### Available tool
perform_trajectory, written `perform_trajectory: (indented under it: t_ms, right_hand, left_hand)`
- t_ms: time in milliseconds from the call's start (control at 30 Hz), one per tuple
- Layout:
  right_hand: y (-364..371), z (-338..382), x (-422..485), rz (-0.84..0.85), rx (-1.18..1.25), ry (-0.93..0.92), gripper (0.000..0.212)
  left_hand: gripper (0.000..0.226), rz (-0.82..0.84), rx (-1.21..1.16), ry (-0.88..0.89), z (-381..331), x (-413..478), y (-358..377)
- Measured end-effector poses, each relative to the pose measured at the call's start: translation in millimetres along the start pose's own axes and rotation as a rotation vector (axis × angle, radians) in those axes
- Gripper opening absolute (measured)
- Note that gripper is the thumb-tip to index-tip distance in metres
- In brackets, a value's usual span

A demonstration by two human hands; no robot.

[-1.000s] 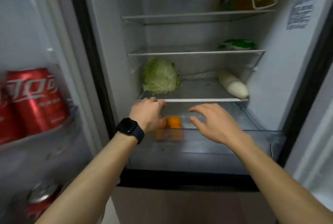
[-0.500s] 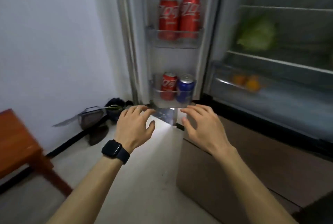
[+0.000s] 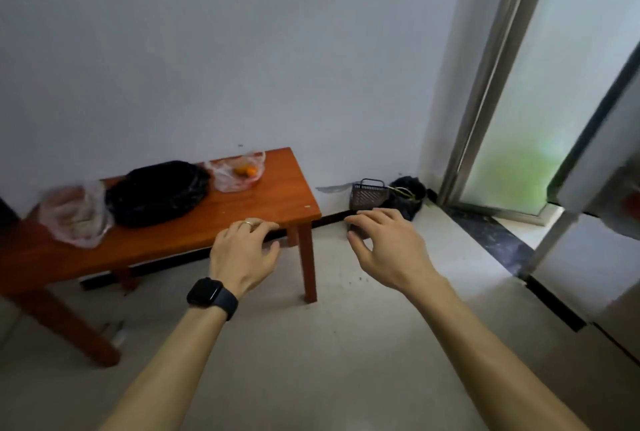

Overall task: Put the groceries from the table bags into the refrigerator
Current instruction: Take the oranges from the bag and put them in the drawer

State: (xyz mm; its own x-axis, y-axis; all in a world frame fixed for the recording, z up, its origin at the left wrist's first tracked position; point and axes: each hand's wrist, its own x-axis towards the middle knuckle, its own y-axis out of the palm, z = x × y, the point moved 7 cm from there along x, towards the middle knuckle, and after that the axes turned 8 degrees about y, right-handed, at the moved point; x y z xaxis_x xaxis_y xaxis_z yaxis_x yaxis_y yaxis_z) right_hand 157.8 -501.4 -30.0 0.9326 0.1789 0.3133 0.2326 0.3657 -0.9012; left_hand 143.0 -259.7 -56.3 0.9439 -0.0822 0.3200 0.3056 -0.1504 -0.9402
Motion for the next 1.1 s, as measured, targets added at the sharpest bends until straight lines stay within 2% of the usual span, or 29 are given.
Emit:
perform_trajectory:
  t_ms: [200, 433, 733, 1100]
  right_hand:
    - [67.1, 99.4, 38.1, 0.023, 0.035, 0.003, 0.036]
    - [116.2, 165.6, 75.7, 0.045, 0.091, 0.049, 0.034]
    - [185.5, 211.1, 162.0, 0.115, 0.048, 0.028, 0.038]
    - [294.6, 214.2, 331.4, 0.210, 0.000, -0.024, 0.039]
  left_hand:
    - [0.037, -0.002, 0.015, -0.029, 135.4, 0.3, -16.0]
    - [0.039, 0.043, -0.049, -0.050, 240.3, 20.3, -9.0]
    - [0.038, 0.043, -0.074, -0.047, 320.5, 98.7, 29.5]
    - [0.041, 0.151, -0.009, -0.038, 387.5, 247.1, 102.7]
